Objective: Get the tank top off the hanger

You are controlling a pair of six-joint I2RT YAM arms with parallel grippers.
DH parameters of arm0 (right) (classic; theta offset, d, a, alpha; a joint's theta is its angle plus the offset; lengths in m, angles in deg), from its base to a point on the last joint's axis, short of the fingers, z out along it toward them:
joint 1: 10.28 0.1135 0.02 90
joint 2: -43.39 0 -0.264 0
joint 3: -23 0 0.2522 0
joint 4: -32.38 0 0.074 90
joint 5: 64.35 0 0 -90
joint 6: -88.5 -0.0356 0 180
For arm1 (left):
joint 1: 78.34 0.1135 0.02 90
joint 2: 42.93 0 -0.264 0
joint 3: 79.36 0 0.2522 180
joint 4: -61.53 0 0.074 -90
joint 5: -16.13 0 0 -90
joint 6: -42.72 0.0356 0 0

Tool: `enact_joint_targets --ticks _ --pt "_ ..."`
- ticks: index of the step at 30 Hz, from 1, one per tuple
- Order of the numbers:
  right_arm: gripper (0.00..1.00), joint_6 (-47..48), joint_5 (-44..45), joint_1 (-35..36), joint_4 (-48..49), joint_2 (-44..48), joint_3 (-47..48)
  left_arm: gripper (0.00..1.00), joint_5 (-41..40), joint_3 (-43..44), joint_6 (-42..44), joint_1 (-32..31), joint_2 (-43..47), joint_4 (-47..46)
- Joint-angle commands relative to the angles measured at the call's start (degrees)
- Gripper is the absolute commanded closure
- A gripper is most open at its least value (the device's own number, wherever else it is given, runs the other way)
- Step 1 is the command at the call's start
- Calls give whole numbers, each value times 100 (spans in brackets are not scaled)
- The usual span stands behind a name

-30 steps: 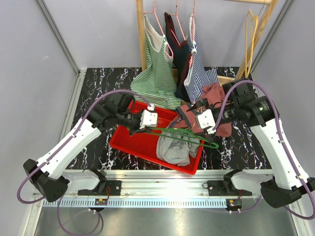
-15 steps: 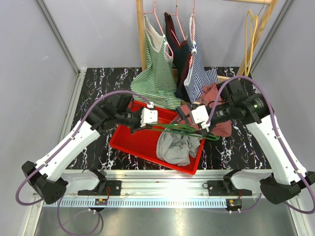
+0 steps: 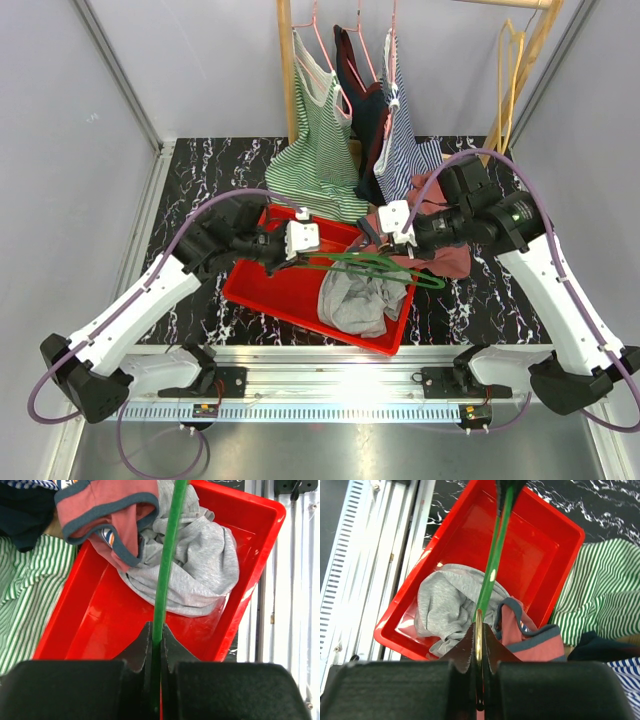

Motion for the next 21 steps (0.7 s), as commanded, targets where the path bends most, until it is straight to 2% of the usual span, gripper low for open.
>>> enact_joint_targets --ticks 1,3,4,6,7,9,10,14,16,21 --pt "99 -869 205 109 -5 -3 -32 100 -381 -37 -395 64 276 -788" --pt "98 -1088 232 109 48 -38 3 100 -399 -116 -448 55 329 -824" --pt "93 -1176 267 109 100 -47 21 100 -408 -143 -465 64 346 -850" --pt "70 -1326 259 109 127 -65 47 100 -399 -213 -465 64 373 -885" --pt "43 -1370 267 109 153 -65 65 100 -408 -239 -474 64 390 -903" --pt "11 -1527 363 109 223 -3 126 100 -408 -292 -483 64 391 -929" --pt "1 -1616 669 109 293 49 162 100 -425 -310 -492 64 399 -929" --pt "0 -2161 2162 83 890 400 328 100 -565 -415 -597 64 452 -1026" --pt "0 -2249 2682 -153 970 506 390 100 -592 -468 -737 55 478 -1174" --pt "0 -2870 2947 -1375 1436 954 443 100 -689 -512 -1317 64 531 -1570"
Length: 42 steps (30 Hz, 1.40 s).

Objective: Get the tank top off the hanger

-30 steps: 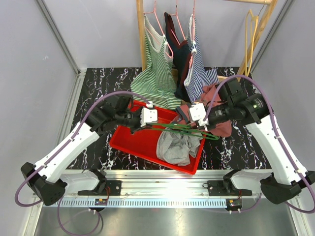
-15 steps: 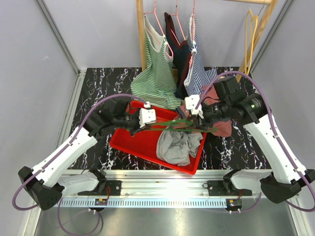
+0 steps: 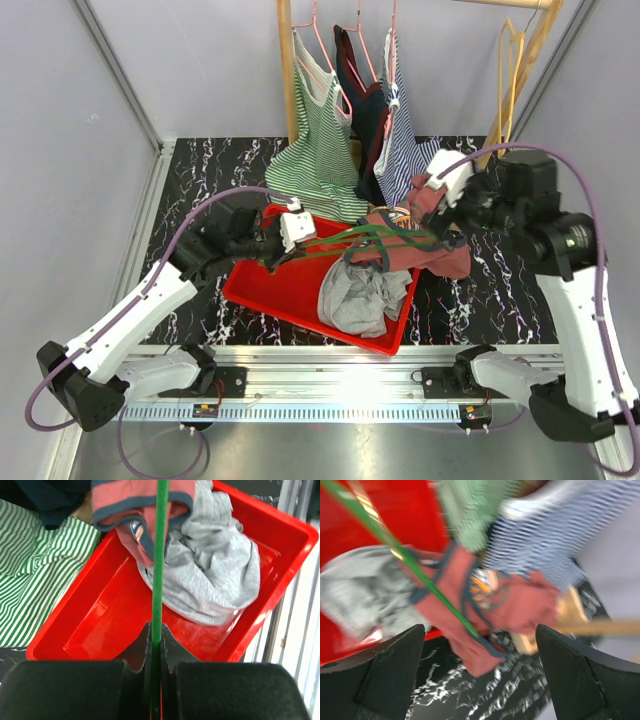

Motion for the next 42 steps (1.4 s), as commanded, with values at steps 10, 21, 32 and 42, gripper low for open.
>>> enact_joint_targets --ticks 10,21,32,42 --pt "0 -1402 1117 -1053 1329 965 -996 100 -198 679 -2033 12 -101 -2261" --pt "0 -1745 397 -1282 1901 1369 -2579 100 -1263 2726 -3686 3 -1797 -2720" --pt "0 -1763 -632 -1291 2366 1360 -3396 100 -2097 5829 -4539 -322 -3827 -1710" --pt "0 -1648 -922 -1291 2226 1343 -3142 100 -2546 6551 -4645 -595 -4321 -1322"
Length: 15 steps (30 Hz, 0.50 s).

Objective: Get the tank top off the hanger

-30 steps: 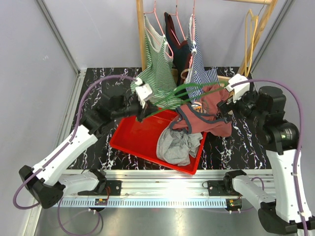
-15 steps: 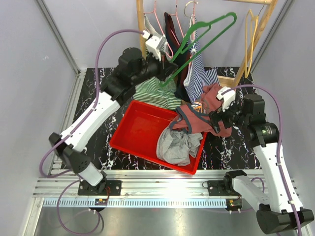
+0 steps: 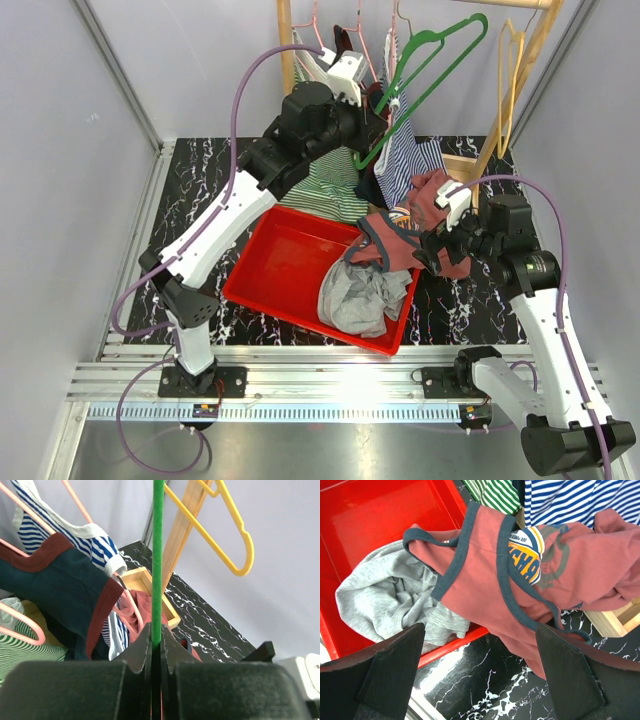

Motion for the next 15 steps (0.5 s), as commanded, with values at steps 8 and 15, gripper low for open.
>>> enact_joint_targets --ticks 8,15 --pt "0 -9 -321 -15 -11 80 568 100 -1309 1131 -274 -441 -500 -10" --pt "0 -79 -418 -23 -46 124 666 100 -1775 1393 -336 -696 -728 -247"
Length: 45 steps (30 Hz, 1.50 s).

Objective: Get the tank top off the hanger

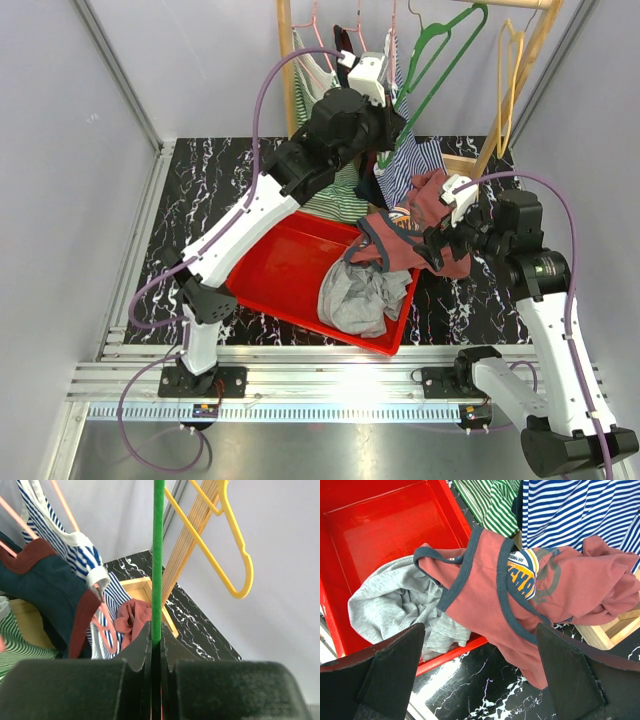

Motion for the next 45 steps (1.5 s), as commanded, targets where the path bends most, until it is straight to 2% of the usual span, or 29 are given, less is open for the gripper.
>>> enact_joint_targets --ticks 1,13,28,34,45 --pt "0 -90 -188 -41 30 97 215 100 -484 489 -26 -111 -143 -516" --pt "0 -170 -206 -23 66 194 198 100 -502 1122 -16 -181 -978 -1166" --pt "0 -135 -171 -23 66 326 83 100 -511 1184 54 -181 -1488 -1791" --pt "0 225 -101 -23 -259 291 434 100 -519 921 98 -190 -1024 -1773" --pt "0 340 -171 -23 -945 80 1769 100 -335 -441 -122 -190 259 -1483"
